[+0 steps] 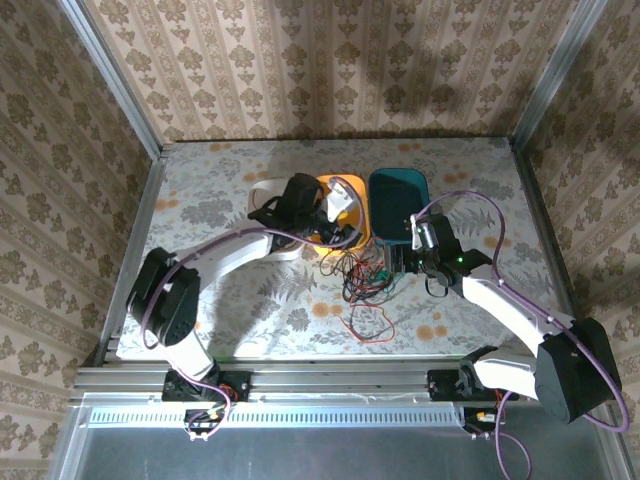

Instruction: Untangle the cables

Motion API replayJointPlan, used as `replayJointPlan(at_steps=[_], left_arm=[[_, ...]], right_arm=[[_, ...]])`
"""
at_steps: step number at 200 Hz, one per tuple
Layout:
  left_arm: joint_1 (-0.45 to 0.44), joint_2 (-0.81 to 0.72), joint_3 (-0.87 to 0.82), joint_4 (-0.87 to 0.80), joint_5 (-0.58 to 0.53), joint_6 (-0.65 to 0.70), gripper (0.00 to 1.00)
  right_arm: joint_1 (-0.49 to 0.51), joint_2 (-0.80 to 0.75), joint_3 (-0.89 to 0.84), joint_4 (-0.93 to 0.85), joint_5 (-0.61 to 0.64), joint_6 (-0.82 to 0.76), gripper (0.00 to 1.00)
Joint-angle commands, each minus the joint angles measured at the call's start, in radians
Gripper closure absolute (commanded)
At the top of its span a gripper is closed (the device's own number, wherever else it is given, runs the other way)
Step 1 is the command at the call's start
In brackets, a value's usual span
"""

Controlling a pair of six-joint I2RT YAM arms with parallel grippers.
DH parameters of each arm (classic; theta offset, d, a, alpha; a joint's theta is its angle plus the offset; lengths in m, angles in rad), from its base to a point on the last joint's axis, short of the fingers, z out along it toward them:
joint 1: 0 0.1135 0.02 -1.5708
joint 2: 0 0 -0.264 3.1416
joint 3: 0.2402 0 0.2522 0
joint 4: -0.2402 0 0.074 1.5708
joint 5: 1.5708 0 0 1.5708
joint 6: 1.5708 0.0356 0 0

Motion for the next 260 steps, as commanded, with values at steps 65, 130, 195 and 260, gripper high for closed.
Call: replayJointPlan(at_steps=[65,130,195,260], left_arm=[[-0.047,0.101,0.086,-0.091,0.039,0.137,0.3],[-0.149,0.288,0.287,-0.246,-0.021,0.289,0.39],[-0.178,0.35,0.309,-0.291,-0.064,0.307,0.63],[-0.171,0.261,0.28,-0.277,-0.088,0.308,0.53]], right_arm=[[-0.017,0.063,0.023,-0.085,-0.05,0.059,0.21],[-0.276,0.027,-0.032,-0.067,-0.024,0.273,0.22],[-0.333,0.002,-0.074,-0.066,-0.061,0.296,0.22],[-0.333,-0.01,-0.074,-0.068,-0.093,0.247,0.23]])
